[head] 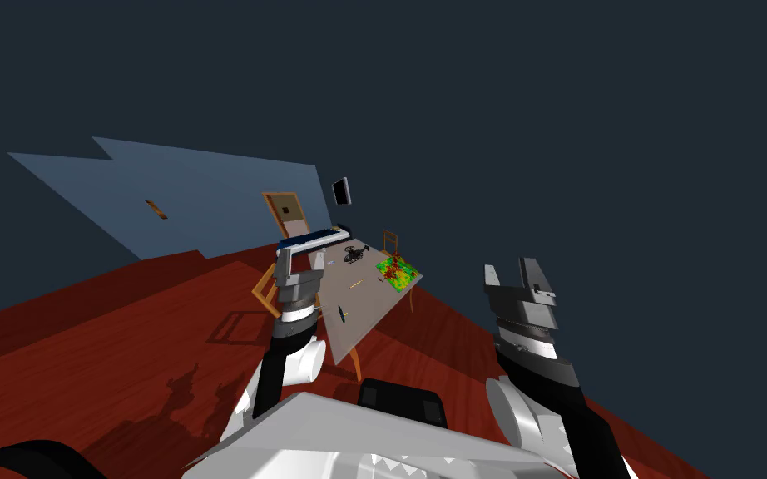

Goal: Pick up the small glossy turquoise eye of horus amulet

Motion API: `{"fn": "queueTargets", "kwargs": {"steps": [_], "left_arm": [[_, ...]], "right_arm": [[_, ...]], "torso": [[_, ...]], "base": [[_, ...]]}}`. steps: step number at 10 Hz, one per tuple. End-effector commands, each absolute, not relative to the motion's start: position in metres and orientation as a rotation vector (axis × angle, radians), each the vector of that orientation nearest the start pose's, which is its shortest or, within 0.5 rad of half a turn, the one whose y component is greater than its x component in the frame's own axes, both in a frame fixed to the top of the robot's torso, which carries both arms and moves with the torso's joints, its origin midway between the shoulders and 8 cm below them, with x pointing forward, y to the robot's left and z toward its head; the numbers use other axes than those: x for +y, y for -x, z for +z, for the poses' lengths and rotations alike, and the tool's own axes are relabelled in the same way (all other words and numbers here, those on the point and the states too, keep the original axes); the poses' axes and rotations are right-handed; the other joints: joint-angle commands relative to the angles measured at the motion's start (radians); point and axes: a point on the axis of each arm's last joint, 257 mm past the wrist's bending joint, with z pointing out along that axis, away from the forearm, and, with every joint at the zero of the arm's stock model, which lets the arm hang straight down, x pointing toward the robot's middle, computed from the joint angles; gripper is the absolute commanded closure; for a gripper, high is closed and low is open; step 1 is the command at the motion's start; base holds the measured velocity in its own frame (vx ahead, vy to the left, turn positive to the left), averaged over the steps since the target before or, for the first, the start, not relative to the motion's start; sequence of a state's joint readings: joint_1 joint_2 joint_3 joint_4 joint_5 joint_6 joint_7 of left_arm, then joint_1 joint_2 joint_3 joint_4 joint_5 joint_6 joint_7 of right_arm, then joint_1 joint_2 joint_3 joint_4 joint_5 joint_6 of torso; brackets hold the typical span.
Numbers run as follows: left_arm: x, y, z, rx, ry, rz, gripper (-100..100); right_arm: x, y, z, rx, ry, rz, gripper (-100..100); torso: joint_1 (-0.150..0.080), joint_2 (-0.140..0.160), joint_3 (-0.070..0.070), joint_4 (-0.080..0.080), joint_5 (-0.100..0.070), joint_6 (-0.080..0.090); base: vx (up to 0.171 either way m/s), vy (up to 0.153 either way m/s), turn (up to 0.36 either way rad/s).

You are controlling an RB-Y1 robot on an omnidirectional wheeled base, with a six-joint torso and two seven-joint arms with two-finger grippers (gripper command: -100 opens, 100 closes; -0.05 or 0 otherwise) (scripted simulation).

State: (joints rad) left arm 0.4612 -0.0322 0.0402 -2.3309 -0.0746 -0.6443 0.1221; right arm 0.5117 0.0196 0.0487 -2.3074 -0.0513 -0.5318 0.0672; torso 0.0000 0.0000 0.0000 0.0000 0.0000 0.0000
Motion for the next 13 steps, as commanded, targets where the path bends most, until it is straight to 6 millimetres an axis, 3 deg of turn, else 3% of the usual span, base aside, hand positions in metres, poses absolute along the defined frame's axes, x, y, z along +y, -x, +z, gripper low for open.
{"fn": "queueTargets", "kwargs": {"steps": [1,6,7,9,10,12,13], "left_arm": [[0.269,-0.311,0.077,0.493,0.469,-1.380,-100],[0.271,-0.347,0.032,0.692,0.509,-1.270,-100],[0.271,-0.347,0.032,0.692,0.509,-1.270,-100],[0.279,-0.367,0.002,0.786,0.555,-1.195,-100],[0.279,-0.367,0.002,0.788,0.558,-1.194,-100],[0.290,-0.386,-0.034,0.886,0.609,-1.108,-100],[0.291,-0.387,-0.037,0.894,0.619,-1.103,-100]], "right_arm": [[-0.272,-0.333,0.039,0.545,-0.648,1.325,0],[-0.272,-0.333,0.039,0.545,-0.648,1.325,0],[-0.272,-0.333,0.039,0.545,-0.648,1.325,0],[-0.272,-0.333,0.039,0.545,-0.648,1.325,0],[-0.272,-0.333,0.039,0.545,-0.648,1.325,0],[-0.272,-0.333,0.039,0.546,-0.648,1.325,0],[-0.272,-0.333,0.039,0.546,-0.648,1.325,0]], "torso": [[0.000,0.000,0.000,0.000,0.000,0.000],[0.001,0.001,0.001,0.000,0.000,0.000],[0.001,0.001,0.001,0.000,0.000,0.000],[0.001,0.001,0.000,0.000,0.000,0.000],[0.002,0.001,0.001,0.000,0.000,0.000],[0.001,0.001,0.000,0.000,0.000,0.000],[0.002,0.001,0.001,0.000,0.000,0.000]], "base": [[-0.002,0.003,-0.018],[-0.015,0.014,-0.041],[-0.013,0.013,-0.012],[-0.016,0.014,-0.051],[-0.016,0.017,-0.029],[-0.017,0.018,-0.060],[-0.018,0.017,-0.042]]}}
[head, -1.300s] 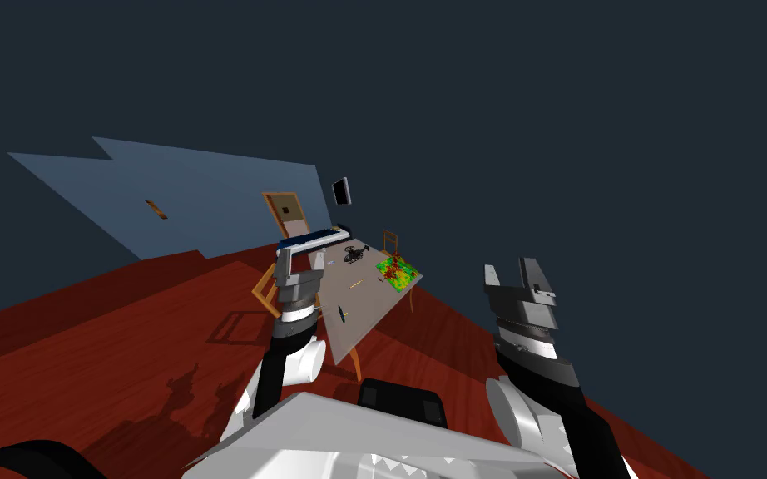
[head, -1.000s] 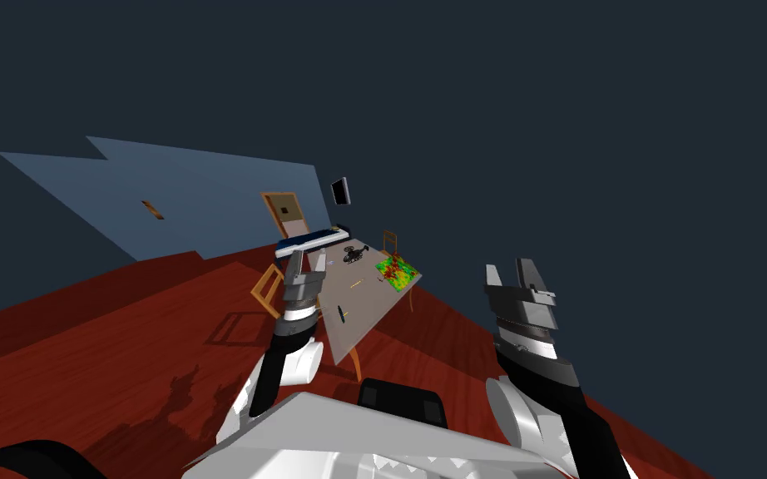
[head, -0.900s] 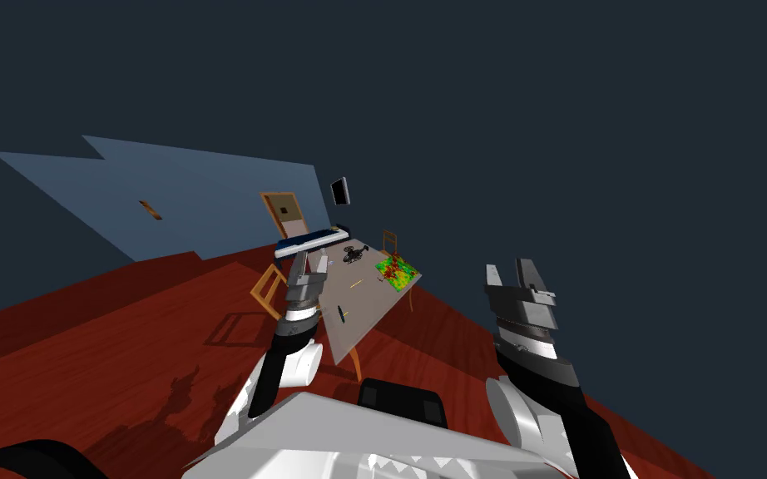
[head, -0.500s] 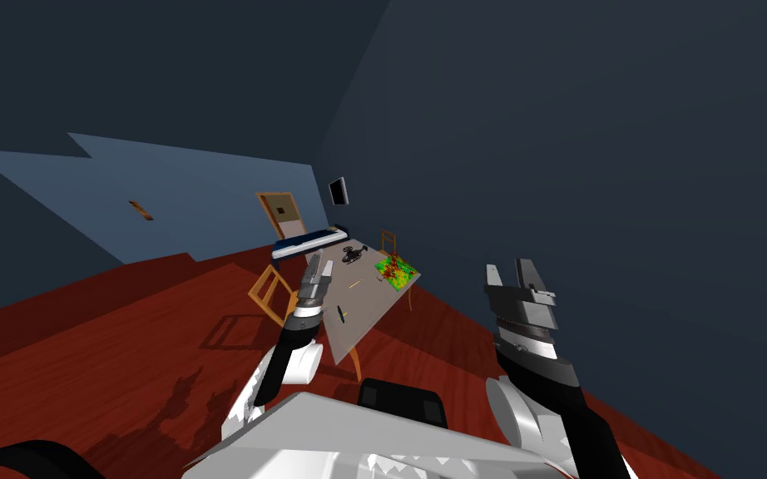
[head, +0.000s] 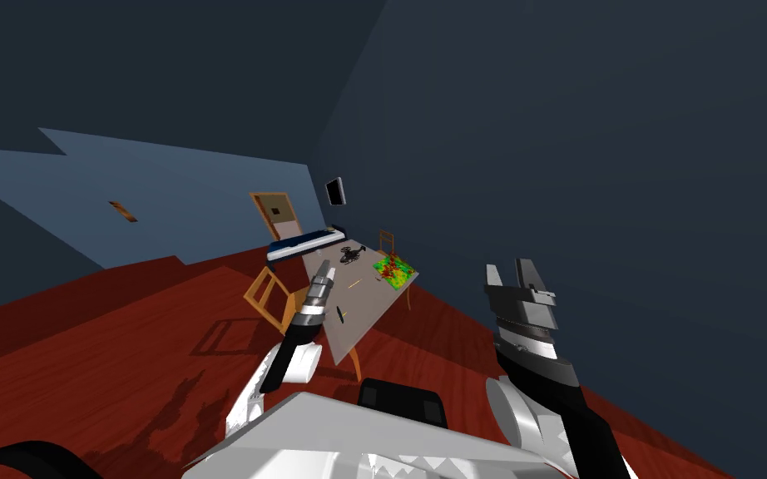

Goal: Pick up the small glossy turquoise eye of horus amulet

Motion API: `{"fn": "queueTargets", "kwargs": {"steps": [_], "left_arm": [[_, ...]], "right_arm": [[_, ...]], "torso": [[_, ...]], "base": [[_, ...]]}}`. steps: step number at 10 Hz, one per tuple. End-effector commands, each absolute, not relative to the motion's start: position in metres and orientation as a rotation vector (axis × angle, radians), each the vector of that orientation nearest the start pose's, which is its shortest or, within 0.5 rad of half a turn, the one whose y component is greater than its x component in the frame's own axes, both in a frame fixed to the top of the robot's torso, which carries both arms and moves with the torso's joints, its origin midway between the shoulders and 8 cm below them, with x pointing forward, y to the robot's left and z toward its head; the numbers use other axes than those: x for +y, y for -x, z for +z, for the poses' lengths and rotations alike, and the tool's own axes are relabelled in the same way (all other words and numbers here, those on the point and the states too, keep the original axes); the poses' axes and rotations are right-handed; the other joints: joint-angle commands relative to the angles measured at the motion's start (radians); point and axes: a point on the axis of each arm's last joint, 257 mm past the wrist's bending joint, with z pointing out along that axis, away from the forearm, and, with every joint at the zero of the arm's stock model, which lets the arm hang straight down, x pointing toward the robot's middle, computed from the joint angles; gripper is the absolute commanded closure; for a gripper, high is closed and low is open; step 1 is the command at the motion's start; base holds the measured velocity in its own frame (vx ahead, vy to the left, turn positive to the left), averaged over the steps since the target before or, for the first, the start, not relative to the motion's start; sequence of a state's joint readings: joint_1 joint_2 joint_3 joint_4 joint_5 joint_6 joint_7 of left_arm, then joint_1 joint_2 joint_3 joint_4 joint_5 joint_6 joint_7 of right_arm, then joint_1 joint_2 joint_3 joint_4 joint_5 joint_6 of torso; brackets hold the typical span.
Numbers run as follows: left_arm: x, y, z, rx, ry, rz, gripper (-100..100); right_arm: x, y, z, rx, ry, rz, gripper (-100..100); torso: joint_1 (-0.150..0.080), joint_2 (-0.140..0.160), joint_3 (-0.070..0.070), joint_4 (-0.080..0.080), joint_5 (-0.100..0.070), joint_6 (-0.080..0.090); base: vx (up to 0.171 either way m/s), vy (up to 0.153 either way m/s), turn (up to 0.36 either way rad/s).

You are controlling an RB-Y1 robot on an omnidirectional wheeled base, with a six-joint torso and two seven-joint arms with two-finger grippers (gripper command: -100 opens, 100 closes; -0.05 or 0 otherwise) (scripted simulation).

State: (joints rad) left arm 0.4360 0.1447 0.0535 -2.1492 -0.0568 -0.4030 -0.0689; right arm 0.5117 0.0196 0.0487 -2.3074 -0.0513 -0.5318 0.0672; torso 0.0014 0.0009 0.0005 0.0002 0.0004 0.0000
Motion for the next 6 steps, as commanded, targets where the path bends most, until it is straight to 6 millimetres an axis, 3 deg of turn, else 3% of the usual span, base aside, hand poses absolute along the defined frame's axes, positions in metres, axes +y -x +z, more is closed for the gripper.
{"fn": "queueTargets", "kwargs": {"steps": [1,5,6], "left_arm": [[0.297,-0.397,-0.059,0.951,0.653,-1.054,-100],[0.319,-0.419,-0.130,1.122,0.747,-0.903,-100],[0.320,-0.420,-0.135,1.137,0.763,-0.894,-100]], "right_arm": [[-0.272,-0.333,0.039,0.546,-0.648,1.325,0],[-0.272,-0.333,0.039,0.546,-0.648,1.325,0],[-0.272,-0.333,0.039,0.546,-0.648,1.325,0]], "torso": [[0.000,0.000,0.000,0.000,0.000,0.000],[0.000,0.000,0.000,0.000,0.000,0.000],[0.000,0.000,0.000,0.000,0.000,0.000]], "base": [[-0.019,0.015,-0.068],[-0.019,0.023,-0.070],[-0.011,0.015,-0.042]]}}
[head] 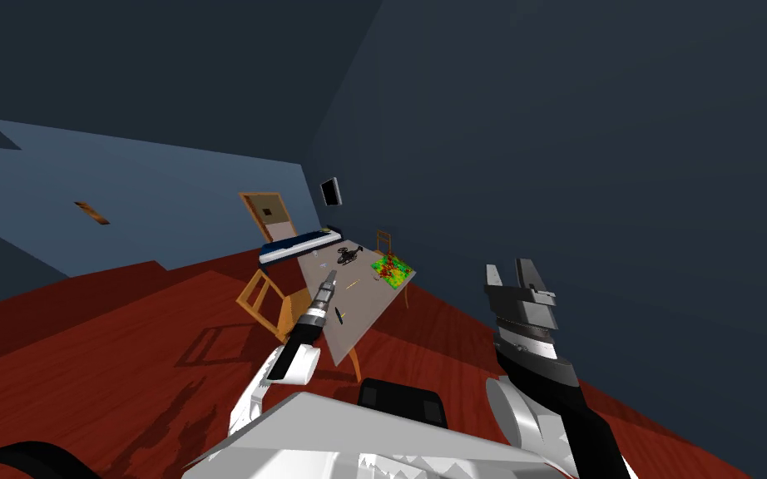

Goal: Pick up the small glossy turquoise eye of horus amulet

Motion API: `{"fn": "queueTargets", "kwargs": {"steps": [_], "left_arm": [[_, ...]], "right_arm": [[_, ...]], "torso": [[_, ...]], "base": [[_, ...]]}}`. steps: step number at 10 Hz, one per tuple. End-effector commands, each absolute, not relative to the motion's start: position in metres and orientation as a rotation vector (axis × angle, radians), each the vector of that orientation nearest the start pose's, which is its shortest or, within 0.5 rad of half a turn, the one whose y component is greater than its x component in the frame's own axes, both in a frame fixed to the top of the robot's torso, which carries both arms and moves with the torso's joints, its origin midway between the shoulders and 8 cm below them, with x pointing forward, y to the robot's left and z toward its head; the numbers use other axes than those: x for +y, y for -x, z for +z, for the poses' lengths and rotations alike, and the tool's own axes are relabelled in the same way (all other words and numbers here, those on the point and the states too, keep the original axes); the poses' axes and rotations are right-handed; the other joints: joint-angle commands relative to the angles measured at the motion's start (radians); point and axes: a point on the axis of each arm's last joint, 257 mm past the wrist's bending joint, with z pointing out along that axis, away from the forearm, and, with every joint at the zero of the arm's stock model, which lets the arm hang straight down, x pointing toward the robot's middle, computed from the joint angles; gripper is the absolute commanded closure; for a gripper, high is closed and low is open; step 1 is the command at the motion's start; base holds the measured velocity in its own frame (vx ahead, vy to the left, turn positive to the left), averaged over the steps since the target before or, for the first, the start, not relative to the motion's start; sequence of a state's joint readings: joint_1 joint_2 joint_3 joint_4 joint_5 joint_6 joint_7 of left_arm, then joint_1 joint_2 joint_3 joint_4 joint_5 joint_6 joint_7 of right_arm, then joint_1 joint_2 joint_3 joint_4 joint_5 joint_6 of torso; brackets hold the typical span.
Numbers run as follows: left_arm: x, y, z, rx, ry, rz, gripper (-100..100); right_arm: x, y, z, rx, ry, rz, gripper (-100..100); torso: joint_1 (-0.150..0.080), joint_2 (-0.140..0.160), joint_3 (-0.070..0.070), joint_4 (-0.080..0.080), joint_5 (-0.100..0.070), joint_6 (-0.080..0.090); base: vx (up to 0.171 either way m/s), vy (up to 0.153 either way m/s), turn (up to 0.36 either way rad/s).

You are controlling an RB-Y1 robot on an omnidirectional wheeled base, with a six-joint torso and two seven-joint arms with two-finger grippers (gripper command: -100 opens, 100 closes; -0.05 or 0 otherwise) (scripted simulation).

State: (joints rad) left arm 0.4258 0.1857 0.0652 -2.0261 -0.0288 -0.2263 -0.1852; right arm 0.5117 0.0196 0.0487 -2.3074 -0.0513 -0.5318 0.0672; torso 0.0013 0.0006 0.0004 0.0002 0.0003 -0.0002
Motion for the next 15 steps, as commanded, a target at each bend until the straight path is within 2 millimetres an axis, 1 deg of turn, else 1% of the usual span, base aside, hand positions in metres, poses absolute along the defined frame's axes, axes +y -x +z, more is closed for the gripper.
{"fn": "queueTargets", "kwargs": {"steps": [1,2,3,4,5,6,7,8,9,10,11,12,13,14,15], "left_arm": [[0.327,-0.425,-0.155,1.191,0.789,-0.846,-100],[0.328,-0.425,-0.162,1.203,0.800,-0.839,-100],[0.335,-0.428,-0.187,1.259,0.828,-0.790,-100],[0.337,-0.429,-0.191,1.270,0.839,-0.784,-100],[0.342,-0.431,-0.211,1.324,0.862,-0.738,-100],[0.343,-0.431,-0.215,1.332,0.870,-0.733,-100],[0.350,-0.432,-0.242,1.396,0.902,-0.682,-100],[0.353,-0.431,-0.251,1.409,0.915,-0.674,-100],[0.358,-0.431,-0.268,1.461,0.934,-0.632,-100],[0.360,-0.429,-0.280,1.480,0.952,-0.619,-100],[0.366,-0.427,-0.302,1.533,0.972,-0.578,-100],[0.368,-0.425,-0.310,1.551,0.988,-0.566,-100],[0.375,-0.422,-0.332,1.605,1.008,-0.524,-100],[0.376,-0.420,-0.338,1.620,1.022,-0.514,-100],[0.382,-0.416,-0.359,1.672,1.040,-0.475,-100]], "right_arm": [[-0.272,-0.333,0.039,0.546,-0.648,1.325,0],[-0.272,-0.333,0.039,0.546,-0.648,1.325,0],[-0.272,-0.333,0.039,0.546,-0.648,1.325,0],[-0.272,-0.333,0.039,0.546,-0.648,1.325,0],[-0.272,-0.333,0.039,0.546,-0.648,1.325,0],[-0.272,-0.333,0.039,0.546,-0.648,1.325,0],[-0.272,-0.333,0.039,0.546,-0.648,1.325,0],[-0.272,-0.333,0.039,0.546,-0.648,1.325,0],[-0.272,-0.333,0.039,0.546,-0.648,1.325,0],[-0.272,-0.333,0.039,0.546,-0.648,1.325,0],[-0.272,-0.333,0.039,0.546,-0.648,1.325,0],[-0.272,-0.333,0.039,0.546,-0.648,1.325,0],[-0.272,-0.333,0.039,0.546,-0.648,1.325,0],[-0.272,-0.333,0.039,0.546,-0.648,1.325,0],[-0.272,-0.333,0.039,0.546,-0.648,1.325,0]], "torso": [[0.000,0.000,0.000,0.000,0.000,0.000],[0.000,0.000,0.000,0.000,0.000,0.000],[0.000,0.000,0.000,0.000,0.000,0.000],[0.000,0.000,0.000,0.000,0.000,0.000],[0.000,0.000,0.000,0.000,0.000,0.000],[0.000,0.000,0.000,0.000,0.000,0.000],[0.000,-0.001,0.000,0.000,0.000,0.000],[0.000,-0.001,-0.001,0.000,0.000,0.000],[0.000,-0.001,0.000,0.000,0.000,0.000],[0.000,-0.001,0.000,0.000,0.000,0.000],[0.000,-0.001,0.000,0.000,0.000,0.000],[0.000,-0.001,-0.001,0.000,0.000,0.000],[0.000,-0.001,-0.001,0.000,0.000,0.000],[-0.001,-0.001,-0.001,0.000,0.000,0.000],[0.000,-0.001,-0.001,0.000,0.000,0.000]], "base": [[-0.011,0.014,-0.078],[-0.009,0.012,-0.041],[-0.009,0.013,-0.095],[-0.007,0.013,-0.037],[-0.005,0.015,-0.060],[-0.004,0.012,-0.049],[-0.004,0.011,-0.074],[-0.003,0.011,-0.056],[-0.003,0.012,-0.082],[-0.002,0.012,-0.059],[-0.001,0.012,-0.083],[0.000,0.012,-0.044],[0.003,0.009,-0.107],[0.002,0.009,-0.043],[0.004,0.007,-0.078]]}}
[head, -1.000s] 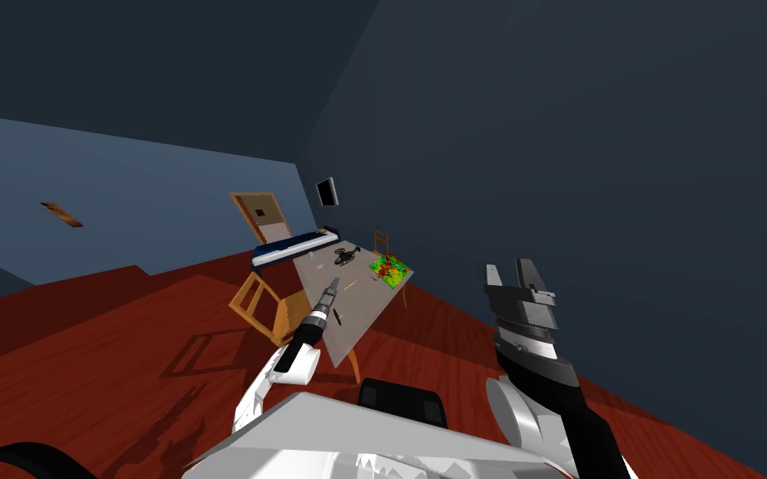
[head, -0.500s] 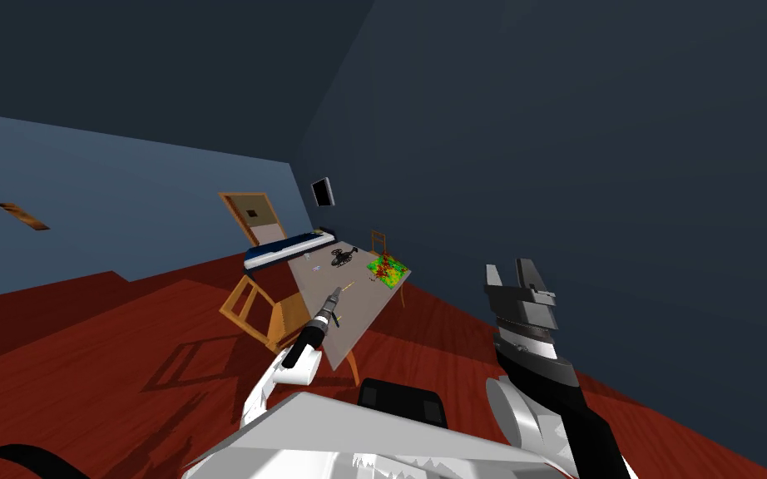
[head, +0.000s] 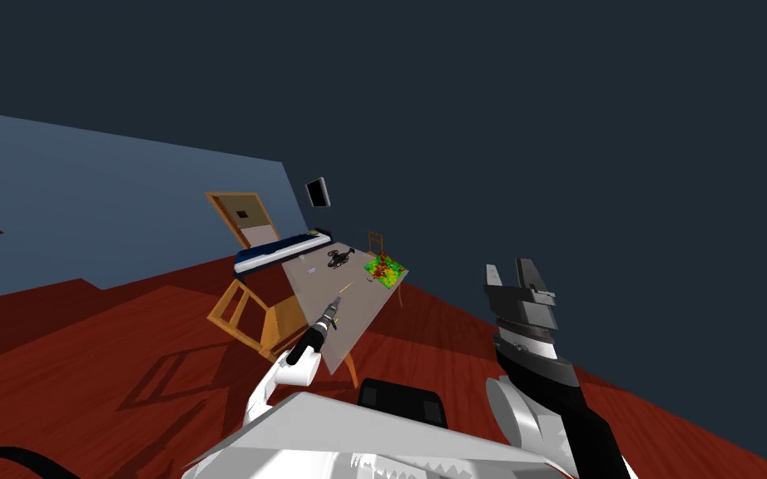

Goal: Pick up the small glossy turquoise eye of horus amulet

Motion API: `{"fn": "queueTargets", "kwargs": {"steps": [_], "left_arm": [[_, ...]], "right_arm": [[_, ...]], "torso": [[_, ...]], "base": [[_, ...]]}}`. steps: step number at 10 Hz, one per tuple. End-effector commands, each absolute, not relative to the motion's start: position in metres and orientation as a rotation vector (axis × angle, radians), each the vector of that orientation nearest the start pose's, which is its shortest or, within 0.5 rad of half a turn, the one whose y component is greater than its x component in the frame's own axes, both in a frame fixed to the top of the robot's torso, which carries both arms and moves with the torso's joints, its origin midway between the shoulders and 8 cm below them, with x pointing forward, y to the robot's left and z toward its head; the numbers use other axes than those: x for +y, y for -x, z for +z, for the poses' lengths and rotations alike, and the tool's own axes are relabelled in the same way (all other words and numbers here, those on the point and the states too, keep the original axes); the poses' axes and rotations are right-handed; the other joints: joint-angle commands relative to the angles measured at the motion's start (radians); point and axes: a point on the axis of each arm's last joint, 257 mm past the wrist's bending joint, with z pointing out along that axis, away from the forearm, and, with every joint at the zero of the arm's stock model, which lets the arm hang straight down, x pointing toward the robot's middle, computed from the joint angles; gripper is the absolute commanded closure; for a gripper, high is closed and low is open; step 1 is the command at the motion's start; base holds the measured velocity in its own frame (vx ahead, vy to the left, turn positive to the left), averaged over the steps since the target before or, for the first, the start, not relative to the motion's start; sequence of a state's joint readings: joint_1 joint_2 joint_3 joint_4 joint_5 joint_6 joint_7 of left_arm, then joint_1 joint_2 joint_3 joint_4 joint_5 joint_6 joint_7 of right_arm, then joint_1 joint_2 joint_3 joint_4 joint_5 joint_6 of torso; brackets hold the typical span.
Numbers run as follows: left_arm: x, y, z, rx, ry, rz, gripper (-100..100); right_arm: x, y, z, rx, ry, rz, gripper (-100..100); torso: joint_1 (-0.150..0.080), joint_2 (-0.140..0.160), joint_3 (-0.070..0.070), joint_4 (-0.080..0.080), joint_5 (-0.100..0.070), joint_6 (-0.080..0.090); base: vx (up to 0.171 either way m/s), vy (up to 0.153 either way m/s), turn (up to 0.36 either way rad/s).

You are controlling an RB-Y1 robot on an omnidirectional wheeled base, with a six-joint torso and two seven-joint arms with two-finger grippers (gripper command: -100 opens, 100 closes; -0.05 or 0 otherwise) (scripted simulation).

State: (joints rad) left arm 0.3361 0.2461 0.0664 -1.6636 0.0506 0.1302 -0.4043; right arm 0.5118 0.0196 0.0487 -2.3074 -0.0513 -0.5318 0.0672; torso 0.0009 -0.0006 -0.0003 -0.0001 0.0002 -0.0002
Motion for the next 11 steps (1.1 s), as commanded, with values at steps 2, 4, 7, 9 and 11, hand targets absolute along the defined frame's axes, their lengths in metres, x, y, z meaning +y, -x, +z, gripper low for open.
{"fn": "queueTargets", "kwargs": {"steps": [2,4,7,9,11], "left_arm": [[0.389,-0.409,-0.383,1.738,1.072,-0.426,-100],[0.397,-0.400,-0.408,1.807,1.107,-0.375,-100],[0.406,-0.385,-0.438,1.891,1.157,-0.313,-100],[0.414,-0.375,-0.458,1.951,1.189,-0.265,-100],[0.422,-0.363,-0.476,2.008,1.219,-0.219,-100]], "right_arm": [[-0.272,-0.333,0.039,0.546,-0.648,1.325,0],[-0.272,-0.333,0.039,0.546,-0.648,1.325,0],[-0.272,-0.333,0.039,0.546,-0.648,1.325,0],[-0.272,-0.333,0.039,0.546,-0.648,1.325,0],[-0.272,-0.333,0.039,0.546,-0.648,1.325,0]], "torso": [[0.000,0.000,0.000,0.000,0.000,0.000],[0.000,0.000,0.000,0.000,0.000,0.000],[0.000,-0.001,0.000,0.000,0.000,0.000],[0.000,-0.001,-0.001,0.000,0.000,0.000],[0.000,-0.001,-0.001,0.000,0.000,0.000]], "base": [[0.007,0.009,-0.069],[0.009,0.008,-0.072],[0.014,0.007,-0.060],[0.016,0.006,-0.079],[0.020,0.007,-0.063]]}}
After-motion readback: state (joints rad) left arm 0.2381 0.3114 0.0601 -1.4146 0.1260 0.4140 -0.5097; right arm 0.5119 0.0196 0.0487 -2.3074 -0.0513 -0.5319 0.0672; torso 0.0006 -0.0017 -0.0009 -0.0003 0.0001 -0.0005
